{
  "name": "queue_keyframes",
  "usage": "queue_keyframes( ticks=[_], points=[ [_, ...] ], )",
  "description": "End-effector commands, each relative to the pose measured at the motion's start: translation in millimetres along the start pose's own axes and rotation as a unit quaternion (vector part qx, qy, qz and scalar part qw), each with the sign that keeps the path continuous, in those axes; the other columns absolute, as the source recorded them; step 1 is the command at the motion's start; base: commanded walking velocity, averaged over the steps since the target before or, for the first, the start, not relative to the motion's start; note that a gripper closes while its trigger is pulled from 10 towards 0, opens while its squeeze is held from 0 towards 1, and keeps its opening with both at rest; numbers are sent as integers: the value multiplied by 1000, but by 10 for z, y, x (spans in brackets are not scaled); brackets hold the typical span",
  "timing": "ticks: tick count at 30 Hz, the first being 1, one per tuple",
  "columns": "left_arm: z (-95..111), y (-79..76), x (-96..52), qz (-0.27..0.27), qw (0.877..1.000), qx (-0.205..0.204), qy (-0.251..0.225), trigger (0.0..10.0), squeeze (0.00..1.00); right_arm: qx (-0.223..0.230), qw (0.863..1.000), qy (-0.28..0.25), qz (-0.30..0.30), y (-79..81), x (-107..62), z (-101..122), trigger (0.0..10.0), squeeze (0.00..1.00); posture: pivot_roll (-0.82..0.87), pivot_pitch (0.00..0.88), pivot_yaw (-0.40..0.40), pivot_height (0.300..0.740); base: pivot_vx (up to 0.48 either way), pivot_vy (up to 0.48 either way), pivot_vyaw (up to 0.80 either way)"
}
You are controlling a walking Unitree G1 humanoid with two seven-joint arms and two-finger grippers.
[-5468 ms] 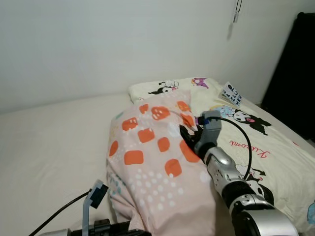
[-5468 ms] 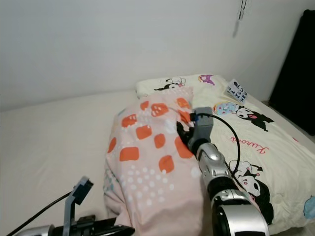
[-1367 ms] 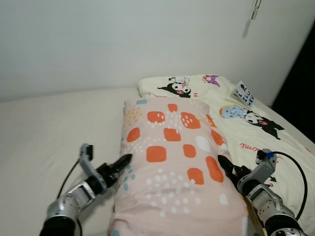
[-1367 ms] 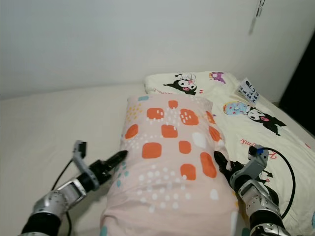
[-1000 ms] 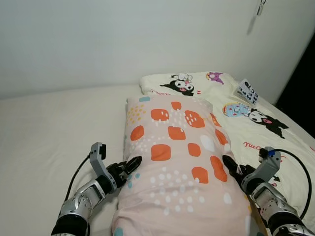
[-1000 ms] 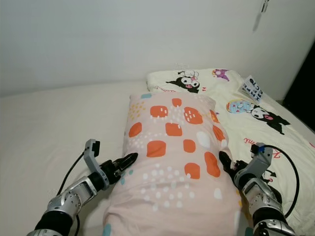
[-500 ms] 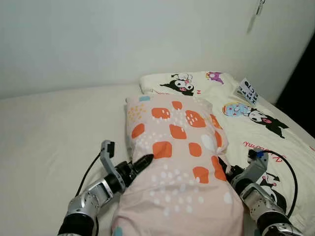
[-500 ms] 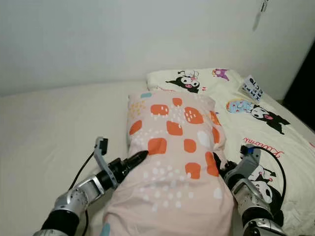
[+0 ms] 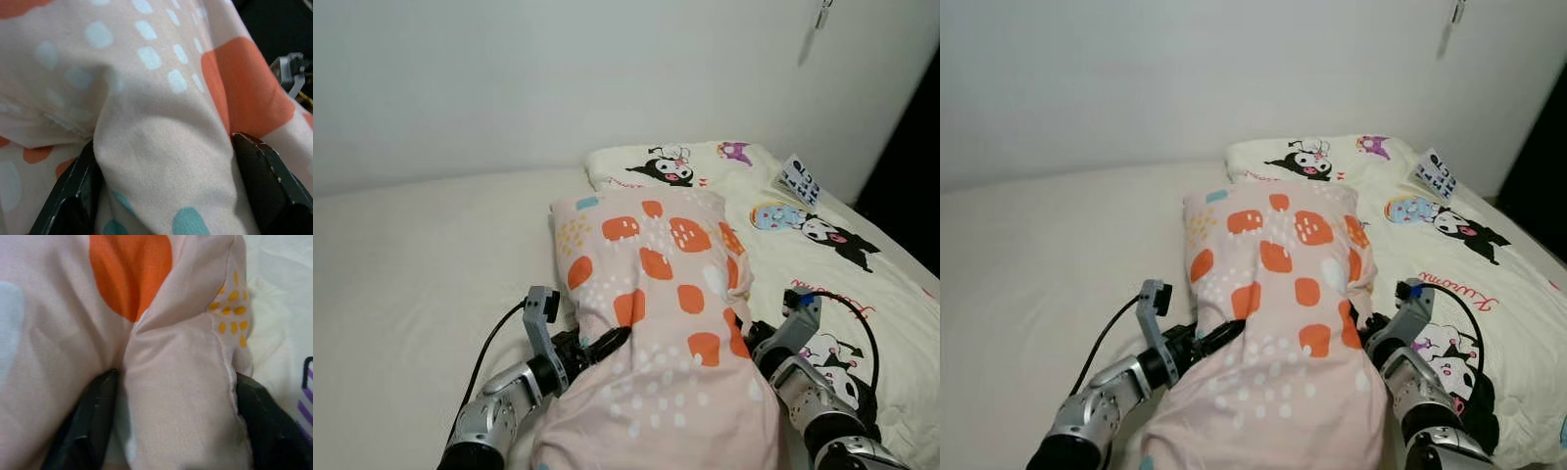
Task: Clean up the room
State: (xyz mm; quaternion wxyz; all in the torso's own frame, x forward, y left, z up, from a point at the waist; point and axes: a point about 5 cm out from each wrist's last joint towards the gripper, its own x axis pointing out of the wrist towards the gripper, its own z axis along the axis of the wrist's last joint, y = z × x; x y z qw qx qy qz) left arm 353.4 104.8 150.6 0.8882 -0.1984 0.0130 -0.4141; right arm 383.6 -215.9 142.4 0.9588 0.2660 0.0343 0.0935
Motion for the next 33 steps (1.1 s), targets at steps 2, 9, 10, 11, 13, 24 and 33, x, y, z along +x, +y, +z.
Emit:
queue_keyframes(
  ticks=[2,9,10,11,13,24,33],
  points=[
    [-215,-93,40,-10,999,6,41,2196,0,0,998,44,36,177,49,-257,0,0,55,325,2,575,0,0,0],
    [-232,-53,16,18,999,21,36,0,0,-15,998,39,54,244,73,-249,0,0,31,294,-4,575,0,0,0],
    [-228,-54,14,21,999,24,34,0,0,-26,997,41,58,262,79,-248,0,0,23,285,-5,575,0,0,0],
    [-222,-57,11,22,999,26,32,0,0,-36,996,42,63,281,85,-246,0,0,23,285,-5,575,0,0,0],
    [-214,-50,4,29,999,28,29,0,0,-44,996,41,67,302,93,-237,0,0,11,268,-4,575,0,0,0],
    [-288,-62,-97,64,997,31,11,0,0,-72,994,17,80,397,99,-217,0,0,-11,201,-11,575,0,0,0],
    [-252,-123,-158,80,996,40,-25,0,0,-133,985,-28,109,627,94,-164,0,0,-20,172,-17,575,0,0,0]
  ],
)
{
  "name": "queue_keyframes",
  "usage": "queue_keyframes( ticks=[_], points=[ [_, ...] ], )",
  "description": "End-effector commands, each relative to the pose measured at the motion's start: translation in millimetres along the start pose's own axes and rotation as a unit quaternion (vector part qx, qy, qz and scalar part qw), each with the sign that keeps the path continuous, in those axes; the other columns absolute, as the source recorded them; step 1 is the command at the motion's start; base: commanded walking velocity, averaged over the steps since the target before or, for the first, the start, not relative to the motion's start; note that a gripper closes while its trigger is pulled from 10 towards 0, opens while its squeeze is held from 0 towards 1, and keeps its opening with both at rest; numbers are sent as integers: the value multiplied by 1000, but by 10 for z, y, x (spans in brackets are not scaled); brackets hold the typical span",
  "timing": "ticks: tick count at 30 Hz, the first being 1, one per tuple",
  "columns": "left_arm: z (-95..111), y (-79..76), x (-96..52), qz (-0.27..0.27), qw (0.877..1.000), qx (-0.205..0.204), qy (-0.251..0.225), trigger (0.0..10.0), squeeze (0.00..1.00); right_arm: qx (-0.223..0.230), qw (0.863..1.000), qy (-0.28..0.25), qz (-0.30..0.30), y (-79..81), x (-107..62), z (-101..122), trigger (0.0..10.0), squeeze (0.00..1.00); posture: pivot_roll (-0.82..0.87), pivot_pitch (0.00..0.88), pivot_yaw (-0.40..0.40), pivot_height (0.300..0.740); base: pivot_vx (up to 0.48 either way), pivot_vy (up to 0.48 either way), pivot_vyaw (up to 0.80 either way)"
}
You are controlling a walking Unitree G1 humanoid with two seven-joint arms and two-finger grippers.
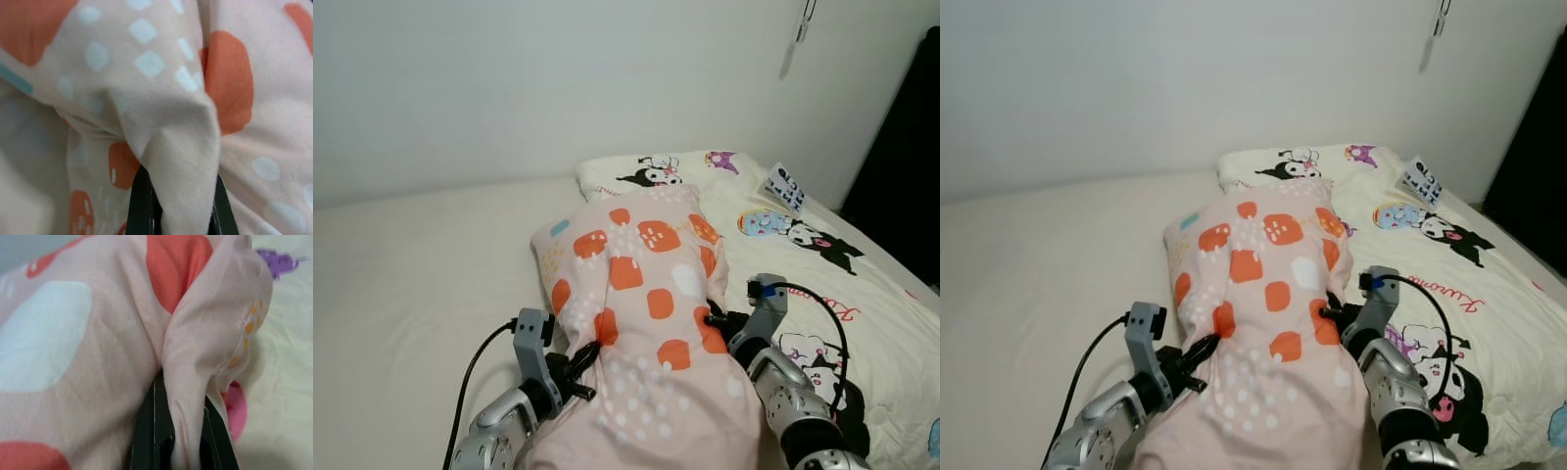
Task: Clean up the room
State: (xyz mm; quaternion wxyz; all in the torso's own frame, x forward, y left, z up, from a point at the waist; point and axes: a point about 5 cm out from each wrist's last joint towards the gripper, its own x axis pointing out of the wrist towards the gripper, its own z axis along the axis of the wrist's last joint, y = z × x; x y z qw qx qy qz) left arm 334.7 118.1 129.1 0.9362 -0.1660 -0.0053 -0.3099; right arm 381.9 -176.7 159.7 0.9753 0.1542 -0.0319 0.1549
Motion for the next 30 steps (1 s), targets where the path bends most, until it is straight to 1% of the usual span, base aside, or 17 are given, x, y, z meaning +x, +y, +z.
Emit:
queue_keyframes(
  ticks=[1,2,3,5,6,7,8,9,11,13,14,19,24,26,28,29,30],
  points=[
    [3,-196,37,-34,999,9,-16,0,0,-38,998,-12,44,275,49,-5,0,0,-21,165,-17,575,0,0,0],
    [40,-222,23,-38,999,19,-24,0,0,-56,997,-23,47,313,37,33,0,0,-22,163,-17,575,0,0,0],
    [40,-222,23,-38,999,19,-24,0,0,-56,997,-23,47,313,37,33,0,0,-22,163,-17,575,0,0,0],
    [98,-286,-23,-52,996,55,-36,0,0,-102,992,-40,56,398,-14,89,0,0,-27,154,-19,575,0,0,0],
    [98,-286,-23,-52,996,55,-36,0,0,-102,992,-40,56,398,-14,89,0,0,-27,154,-19,575,0,0,0],
    [105,-303,-46,-50,996,64,-40,0,0,-111,991,-45,53,417,-49,90,3529,0,-25,146,-19,575,0,0,0],
    [105,-303,-46,-50,996,64,-40,0,0,-111,991,-45,53,417,-49,90,3529,0,-25,146,-19,575,0,0,0],
    [132,-327,-101,-35,995,74,-54,10000,0,-118,991,-60,38,440,-146,71,10000,0,-30,133,-15,575,0,0,0],
    [132,-327,-101,-35,995,74,-54,10000,0,-118,991,-60,38,440,-146,71,10000,0,-30,133,-15,575,0,0,0],
    [165,-347,-125,-29,995,74,-65,10000,0,-113,991,-70,28,451,-208,59,10000,0,-28,129,-15,575,0,0,0],
    [165,-347,-125,-29,995,74,-65,10000,0,-113,991,-70,28,451,-208,59,10000,0,-28,129,-15,575,0,0,0],
    [132,-378,-104,-45,994,92,-47,10000,0,-116,991,-70,23,446,-237,39,10000,0,-23,122,-16,575,0,0,0],
    [146,-420,-89,-41,992,103,-51,10000,0,-142,988,-50,18,456,-286,-19,10000,0,-19,109,-18,575,0,0,0],
    [144,-420,-93,-32,992,108,-52,10000,0,-144,988,-50,12,457,-304,-23,10000,0,-19,109,-18,575,0,0,0],
    [162,-389,-81,9,992,110,-53,10000,0,-161,985,-60,-11,473,-352,1,10000,0,-15,101,-18,575,0,0,0],
    [162,-389,-81,9,992,110,-53,10000,0,-161,985,-60,-11,473,-352,1,10000,0,-15,101,-18,575,0,0,0],
    [172,-373,-72,25,992,109,-53,10000,0,-167,984,-60,-18,478,-363,6,10000,0,-15,101,-18,575,0,0,0]
  ],
)
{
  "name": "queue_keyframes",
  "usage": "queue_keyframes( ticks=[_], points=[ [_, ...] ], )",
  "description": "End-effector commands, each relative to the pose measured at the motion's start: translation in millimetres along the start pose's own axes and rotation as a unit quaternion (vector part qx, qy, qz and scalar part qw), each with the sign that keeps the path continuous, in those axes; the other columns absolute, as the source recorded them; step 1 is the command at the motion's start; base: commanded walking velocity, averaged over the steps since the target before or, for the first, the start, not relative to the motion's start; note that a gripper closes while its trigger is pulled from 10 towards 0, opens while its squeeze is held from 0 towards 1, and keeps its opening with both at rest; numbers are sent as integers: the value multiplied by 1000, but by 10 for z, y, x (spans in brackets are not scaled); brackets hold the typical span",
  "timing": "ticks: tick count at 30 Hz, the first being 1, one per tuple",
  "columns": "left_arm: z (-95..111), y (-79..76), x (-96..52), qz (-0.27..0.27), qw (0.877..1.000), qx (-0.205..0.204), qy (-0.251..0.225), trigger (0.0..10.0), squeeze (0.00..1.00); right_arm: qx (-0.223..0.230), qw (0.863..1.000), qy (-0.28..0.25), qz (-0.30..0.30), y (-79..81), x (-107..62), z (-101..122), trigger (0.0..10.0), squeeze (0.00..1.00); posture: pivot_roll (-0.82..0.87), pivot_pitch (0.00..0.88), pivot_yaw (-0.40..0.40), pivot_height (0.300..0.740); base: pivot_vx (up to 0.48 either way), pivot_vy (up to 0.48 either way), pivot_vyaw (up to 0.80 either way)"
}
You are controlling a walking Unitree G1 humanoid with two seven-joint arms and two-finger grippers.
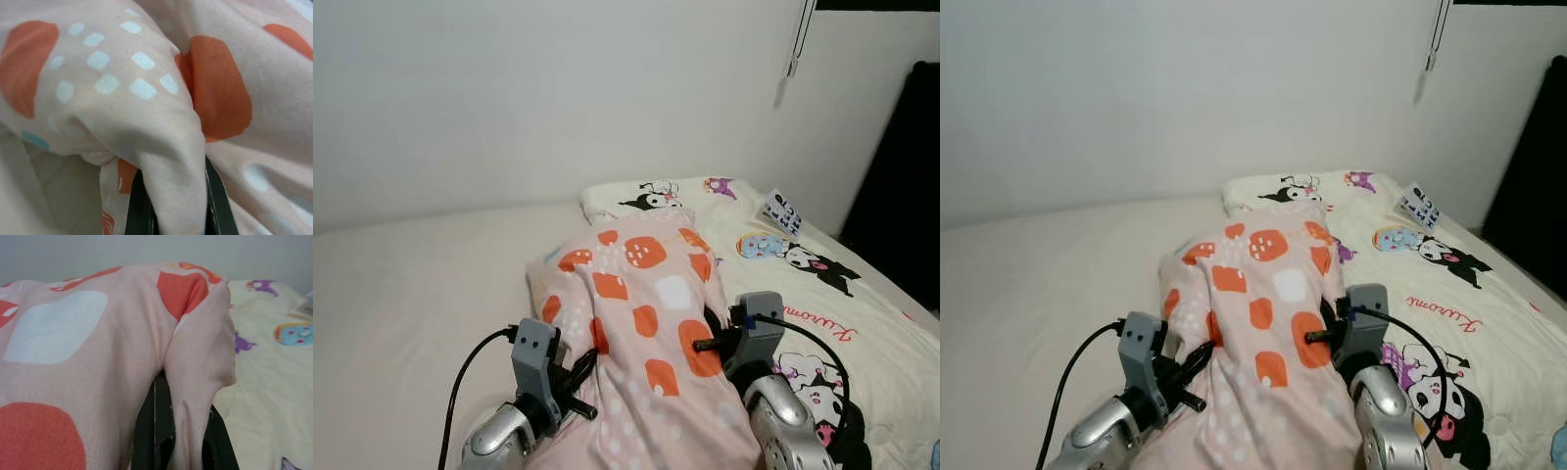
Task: Clean up the room
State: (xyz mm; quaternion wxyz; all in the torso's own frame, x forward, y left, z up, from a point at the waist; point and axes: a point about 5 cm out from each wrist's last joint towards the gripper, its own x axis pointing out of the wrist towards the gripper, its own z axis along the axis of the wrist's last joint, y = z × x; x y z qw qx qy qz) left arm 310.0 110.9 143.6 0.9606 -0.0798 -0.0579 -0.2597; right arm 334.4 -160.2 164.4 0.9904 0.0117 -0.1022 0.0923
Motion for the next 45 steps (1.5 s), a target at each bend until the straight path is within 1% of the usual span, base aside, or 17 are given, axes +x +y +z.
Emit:
queue_keyframes(
  ticks=[1,2,3,4,7,12,13,20,26,34,36,38,45],
  points=[
    [117,-78,82,7,1000,8,-25,10000,0,-16,1000,-12,21,166,13,56,10000,0,-13,96,-15,575,0,0,0],
    [127,-51,94,23,999,10,-25,10000,0,-17,1000,-13,17,170,9,55,10000,0,-13,94,-15,575,0,0,0],
    [137,-24,100,35,999,22,-24,10000,0,-22,1000,-12,15,168,5,49,10000,0,-12,91,-13,575,0,0,0],
    [137,-24,100,35,999,22,-24,10000,0,-22,1000,-12,15,168,5,49,10000,0,-12,91,-13,575,0,0,0],
    [125,25,96,63,997,37,-20,10000,0,-25,1000,-7,13,160,-12,20,10000,0,-13,87,-13,575,0,0,0],
    [112,48,79,81,996,38,-22,10000,0,-14,1000,-5,22,174,-34,11,10000,0,-13,86,-14,575,0,0,0],
    [132,56,70,89,995,35,-31,10000,0,-7,1000,-1,22,185,-49,8,10000,0,-13,85,-15,575,0,0,0],
    [133,52,50,94,994,42,-35,10000,0,-3,1000,4,23,197,-69,-19,10000,0,-9,78,-17,583,0,0,0],
    [135,60,39,103,993,40,-39,10000,0,4,1000,8,26,208,-83,-38,10000,0,-9,76,-21,605,0,0,0],
    [136,59,35,103,993,39,-39,10000,0,5,1000,11,28,208,-84,-38,10000,0,-7,83,-22,623,0,0,0],
    [136,58,32,104,993,39,-40,10000,0,5,999,11,30,207,-84,-36,10000,0,-7,84,-24,637,0,0,0],
    [136,58,32,104,993,39,-40,10000,0,5,999,11,30,207,-84,-36,10000,0,-7,84,-24,637,0,0,0],
    [144,68,30,106,993,38,-42,10000,0,3,999,10,31,200,-79,-21,10000,0,-9,87,-26,659,0,0,0]
  ],
)
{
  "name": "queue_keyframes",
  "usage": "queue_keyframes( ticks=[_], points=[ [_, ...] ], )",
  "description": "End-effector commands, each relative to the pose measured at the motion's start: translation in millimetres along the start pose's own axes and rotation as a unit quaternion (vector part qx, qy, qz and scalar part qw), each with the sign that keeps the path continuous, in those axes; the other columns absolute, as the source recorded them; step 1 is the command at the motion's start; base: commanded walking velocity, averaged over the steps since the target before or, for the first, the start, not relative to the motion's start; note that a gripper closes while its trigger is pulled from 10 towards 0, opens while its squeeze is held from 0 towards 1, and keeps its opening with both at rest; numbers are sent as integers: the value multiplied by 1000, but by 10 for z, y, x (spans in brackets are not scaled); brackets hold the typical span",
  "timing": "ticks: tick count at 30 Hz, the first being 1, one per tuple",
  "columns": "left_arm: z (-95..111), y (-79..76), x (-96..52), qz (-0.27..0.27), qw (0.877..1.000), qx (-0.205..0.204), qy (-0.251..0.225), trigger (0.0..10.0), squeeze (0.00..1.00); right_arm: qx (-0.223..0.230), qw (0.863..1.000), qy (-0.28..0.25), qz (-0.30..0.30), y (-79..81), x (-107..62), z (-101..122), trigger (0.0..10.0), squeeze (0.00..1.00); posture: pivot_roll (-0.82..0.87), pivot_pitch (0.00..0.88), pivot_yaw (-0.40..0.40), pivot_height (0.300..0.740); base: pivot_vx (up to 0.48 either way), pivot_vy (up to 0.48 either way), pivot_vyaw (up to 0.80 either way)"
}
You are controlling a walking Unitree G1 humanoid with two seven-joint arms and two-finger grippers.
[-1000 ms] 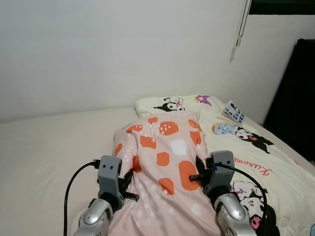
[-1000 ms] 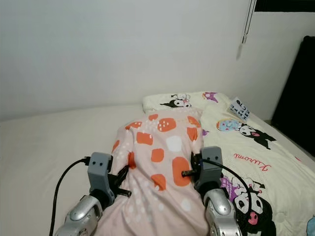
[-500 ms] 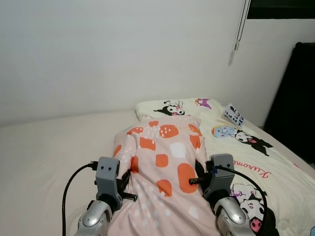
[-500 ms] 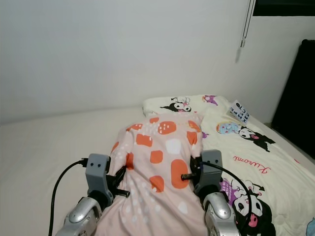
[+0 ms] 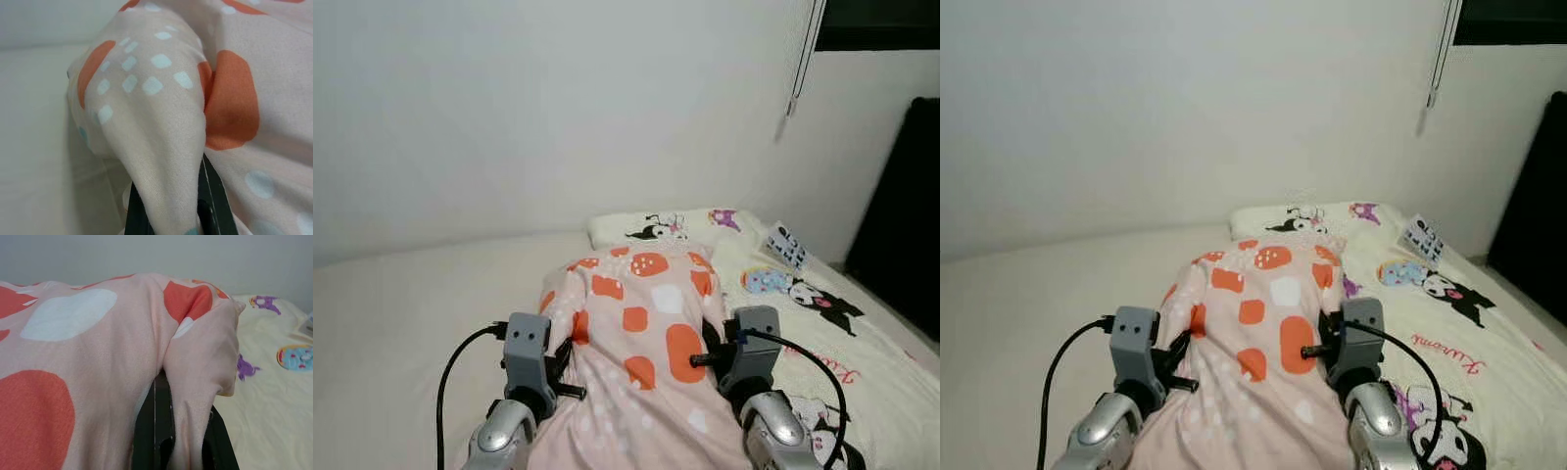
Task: Clean up the room
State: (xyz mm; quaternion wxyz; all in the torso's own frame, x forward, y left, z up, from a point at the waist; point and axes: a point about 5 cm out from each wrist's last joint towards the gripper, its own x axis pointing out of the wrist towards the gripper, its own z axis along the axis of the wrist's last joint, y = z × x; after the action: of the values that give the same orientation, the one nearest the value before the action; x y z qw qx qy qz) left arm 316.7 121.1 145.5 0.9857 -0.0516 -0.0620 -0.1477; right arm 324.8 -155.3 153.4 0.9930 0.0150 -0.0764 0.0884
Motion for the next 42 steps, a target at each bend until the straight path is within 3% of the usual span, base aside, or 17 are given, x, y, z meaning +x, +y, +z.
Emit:
queue_keyframes(
  ticks=[1,22,35,42],
  points=[
    [115,-43,11,-4,999,-3,-38,10000,0,-3,999,-15,36,134,22,72,10000,0,-10,88,-26,663,0,0,0],
    [113,-5,-15,1,999,-2,-37,10000,0,-1,999,-14,40,129,28,85,10000,0,-6,89,-28,734,0,0,0],
    [124,13,1,2,999,0,-39,10000,0,1,999,-16,40,129,39,92,10000,0,-4,85,-25,740,0,0,0],
    [-78,49,-56,12,1000,3,-1,10000,0,-6,998,26,49,148,-48,-135,10000,0,-5,84,-25,740,0,0,0]
  ],
)
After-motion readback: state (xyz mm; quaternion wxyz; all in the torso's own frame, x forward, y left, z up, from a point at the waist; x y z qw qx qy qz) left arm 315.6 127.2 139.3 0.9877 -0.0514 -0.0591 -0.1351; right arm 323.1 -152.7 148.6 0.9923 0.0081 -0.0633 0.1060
